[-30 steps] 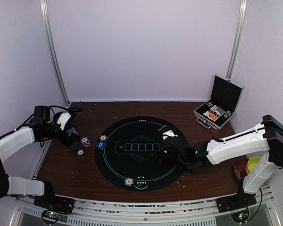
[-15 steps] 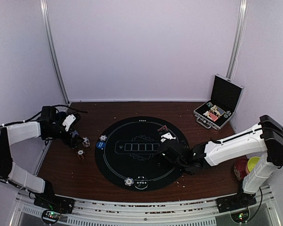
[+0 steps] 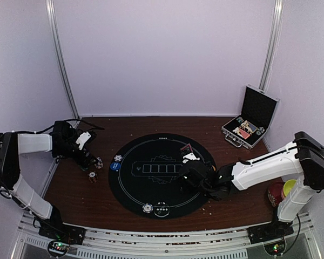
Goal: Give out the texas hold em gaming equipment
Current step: Pick up the pile of poker chips from the pile of poker chips.
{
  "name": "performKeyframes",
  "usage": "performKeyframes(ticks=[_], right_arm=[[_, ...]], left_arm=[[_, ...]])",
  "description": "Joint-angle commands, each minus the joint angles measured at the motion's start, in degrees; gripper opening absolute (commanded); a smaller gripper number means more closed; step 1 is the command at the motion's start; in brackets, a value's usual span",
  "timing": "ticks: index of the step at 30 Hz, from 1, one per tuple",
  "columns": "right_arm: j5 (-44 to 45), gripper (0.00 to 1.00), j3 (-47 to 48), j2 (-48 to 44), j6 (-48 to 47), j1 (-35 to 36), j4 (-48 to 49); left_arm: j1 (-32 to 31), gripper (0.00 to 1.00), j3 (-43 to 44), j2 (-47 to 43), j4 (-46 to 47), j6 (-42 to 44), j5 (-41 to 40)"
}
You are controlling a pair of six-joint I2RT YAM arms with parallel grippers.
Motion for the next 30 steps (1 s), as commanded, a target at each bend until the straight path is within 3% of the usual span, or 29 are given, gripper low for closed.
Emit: performKeyframes(ticks=[1, 30], right_arm=[[1.19, 1.00, 1.30, 0.74, -0.49, 0.48, -0.41], [1.40, 1.00, 1.56, 0.79, -0.69, 0.82, -0.66]], left_arm=[[-1.84, 0.90, 0.31, 0.72, 1.50, 1.09, -1.39], [-3.70, 0.74, -0.25, 4.55, 4.28, 0.28, -5.00]])
